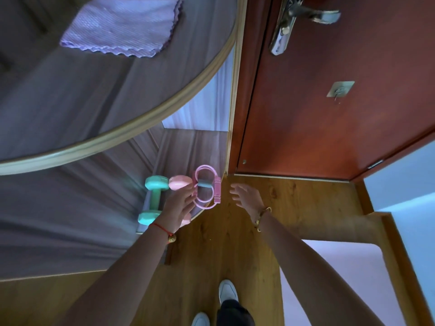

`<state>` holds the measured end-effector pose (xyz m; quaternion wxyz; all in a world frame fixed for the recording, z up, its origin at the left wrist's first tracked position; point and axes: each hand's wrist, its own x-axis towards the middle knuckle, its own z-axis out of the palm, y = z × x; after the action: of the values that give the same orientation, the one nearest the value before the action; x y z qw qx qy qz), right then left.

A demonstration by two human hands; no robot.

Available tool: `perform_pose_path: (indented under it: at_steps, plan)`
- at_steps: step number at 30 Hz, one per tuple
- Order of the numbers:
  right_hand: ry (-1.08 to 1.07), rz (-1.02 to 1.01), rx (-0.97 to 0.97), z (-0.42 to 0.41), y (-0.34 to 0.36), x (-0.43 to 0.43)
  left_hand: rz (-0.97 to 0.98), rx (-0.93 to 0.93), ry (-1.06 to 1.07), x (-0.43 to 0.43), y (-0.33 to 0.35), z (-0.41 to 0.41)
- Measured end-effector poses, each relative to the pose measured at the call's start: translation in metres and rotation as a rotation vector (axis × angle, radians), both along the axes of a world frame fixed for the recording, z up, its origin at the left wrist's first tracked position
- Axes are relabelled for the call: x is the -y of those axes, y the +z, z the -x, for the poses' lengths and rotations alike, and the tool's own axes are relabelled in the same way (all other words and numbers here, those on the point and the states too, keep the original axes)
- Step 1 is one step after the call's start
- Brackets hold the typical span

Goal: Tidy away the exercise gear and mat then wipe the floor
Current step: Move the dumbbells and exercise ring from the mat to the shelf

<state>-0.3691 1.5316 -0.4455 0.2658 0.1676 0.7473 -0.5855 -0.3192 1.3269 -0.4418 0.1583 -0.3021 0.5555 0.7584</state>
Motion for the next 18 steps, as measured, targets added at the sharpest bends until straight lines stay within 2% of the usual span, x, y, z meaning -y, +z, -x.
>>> perform_pose_path:
  at_steps: [8,13,18]
  plan:
    - [-0.220,0.047,0.027,-0.094,0.042,-0.009,-0.059,-0.074,-0.163,0.004,0.045,-0.052]
    - [-0.335,0.121,0.060,-0.152,0.074,-0.023,-0.064,-0.027,-0.233,-0.006,0.060,-0.084]
    - [-0.362,0.115,0.063,-0.165,0.075,-0.037,-0.070,0.000,-0.262,-0.018,0.065,-0.098]
